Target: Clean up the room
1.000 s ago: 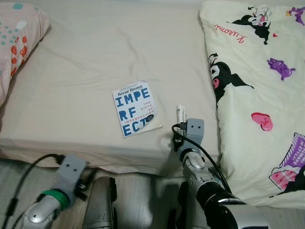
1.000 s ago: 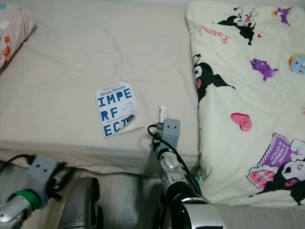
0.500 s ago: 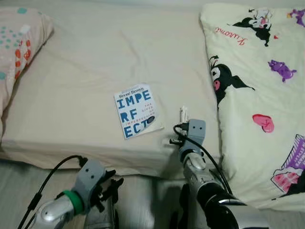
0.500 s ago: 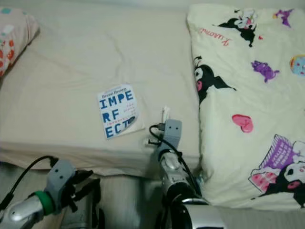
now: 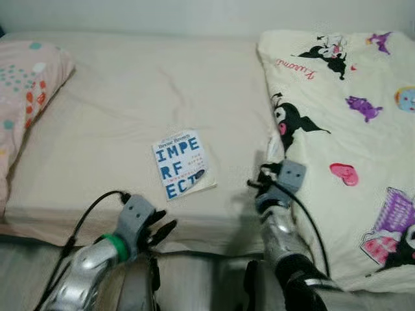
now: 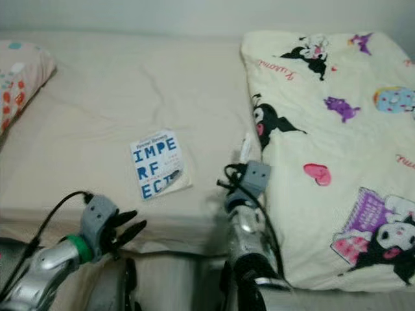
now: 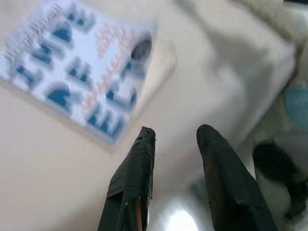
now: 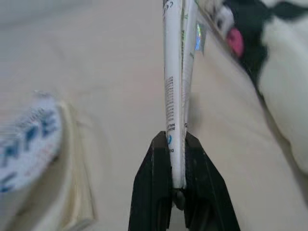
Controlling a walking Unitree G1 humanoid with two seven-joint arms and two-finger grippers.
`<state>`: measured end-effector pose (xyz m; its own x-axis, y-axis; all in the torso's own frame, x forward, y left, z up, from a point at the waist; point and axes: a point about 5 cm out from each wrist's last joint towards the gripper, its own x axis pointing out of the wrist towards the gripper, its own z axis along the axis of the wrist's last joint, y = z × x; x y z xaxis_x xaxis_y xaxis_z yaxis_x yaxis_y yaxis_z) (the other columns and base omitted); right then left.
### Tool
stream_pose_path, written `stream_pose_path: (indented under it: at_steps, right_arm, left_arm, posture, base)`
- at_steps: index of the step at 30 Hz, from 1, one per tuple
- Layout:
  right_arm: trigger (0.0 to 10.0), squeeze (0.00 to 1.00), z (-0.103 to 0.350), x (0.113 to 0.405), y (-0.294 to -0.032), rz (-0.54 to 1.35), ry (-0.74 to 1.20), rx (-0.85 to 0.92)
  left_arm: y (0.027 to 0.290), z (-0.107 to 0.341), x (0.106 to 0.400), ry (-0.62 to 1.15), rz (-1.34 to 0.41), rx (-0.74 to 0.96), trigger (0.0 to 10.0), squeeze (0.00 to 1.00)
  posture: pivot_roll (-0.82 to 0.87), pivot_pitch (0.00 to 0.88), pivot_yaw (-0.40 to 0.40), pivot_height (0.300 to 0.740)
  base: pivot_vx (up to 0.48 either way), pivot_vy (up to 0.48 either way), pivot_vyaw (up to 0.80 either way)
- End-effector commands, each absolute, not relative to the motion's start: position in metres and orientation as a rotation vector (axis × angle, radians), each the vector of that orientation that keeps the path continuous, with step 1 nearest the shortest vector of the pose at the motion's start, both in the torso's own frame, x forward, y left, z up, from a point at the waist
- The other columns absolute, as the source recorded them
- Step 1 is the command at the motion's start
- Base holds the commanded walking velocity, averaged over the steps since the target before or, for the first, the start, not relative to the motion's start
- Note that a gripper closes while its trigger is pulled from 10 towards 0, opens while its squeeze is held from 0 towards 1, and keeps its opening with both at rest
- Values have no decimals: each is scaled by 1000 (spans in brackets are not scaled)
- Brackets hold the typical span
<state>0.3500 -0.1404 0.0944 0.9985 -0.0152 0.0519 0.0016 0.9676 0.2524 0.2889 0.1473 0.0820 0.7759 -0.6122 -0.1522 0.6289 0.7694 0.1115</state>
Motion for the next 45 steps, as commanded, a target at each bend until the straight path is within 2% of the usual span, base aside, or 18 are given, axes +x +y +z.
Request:
stream_pose_path:
  at_steps: [1,2,4,8,13,19,22,30,36,45]
  right_arm:
    - [1843,0,85,344,-137,28,-21,237]
    - [10000,0,81,340,-138,52,-12,237]
    - [10000,0,78,337,-139,63,-10,239]
    - [10000,0,67,324,-141,95,-1,213]
    - [10000,0,69,317,-135,148,-40,227]
    - [10000,0,70,318,-138,133,-29,242]
    - [10000,0,71,319,-136,146,-27,230]
    - [10000,0,70,320,-134,154,-7,209]
    - [10000,0,72,322,-132,171,-5,187]
    - [10000,0,74,323,-134,180,-1,167]
  left_arm:
    - [149,74,286,136,-664,142,10000,0]
    - [145,75,289,130,-663,123,10000,0]
    - [142,76,291,127,-663,109,10000,0]
    - [135,77,307,112,-506,81,10000,0]
    - [125,78,308,78,-523,133,10000,0]
    - [128,90,316,15,-448,164,10000,0]
    - [134,94,321,2,-373,125,10000,0]
    - [132,93,320,-10,-348,155,10000,0]
    - [146,86,322,46,-156,83,10000,0]
    - [151,82,322,71,-112,97,10000,0]
  posture:
    - [67,19,74,588]
    - [60,10,79,588]
    - [57,9,81,588]
    - [27,0,97,588]
    - [18,0,97,588]
    - [26,0,91,588]
    - [34,0,80,603]
    - [45,0,72,638]
    - [53,0,64,668]
    - [48,0,44,698]
  base:
    - [0,0,0]
    - [0,0,0]
    - [0,0,0]
    - [0,0,0]
    - [0,0,0]
    - [0,0,0]
    - [0,0,0]
    - [0,0,0]
    - [0,0,0]
    - [0,0,0]
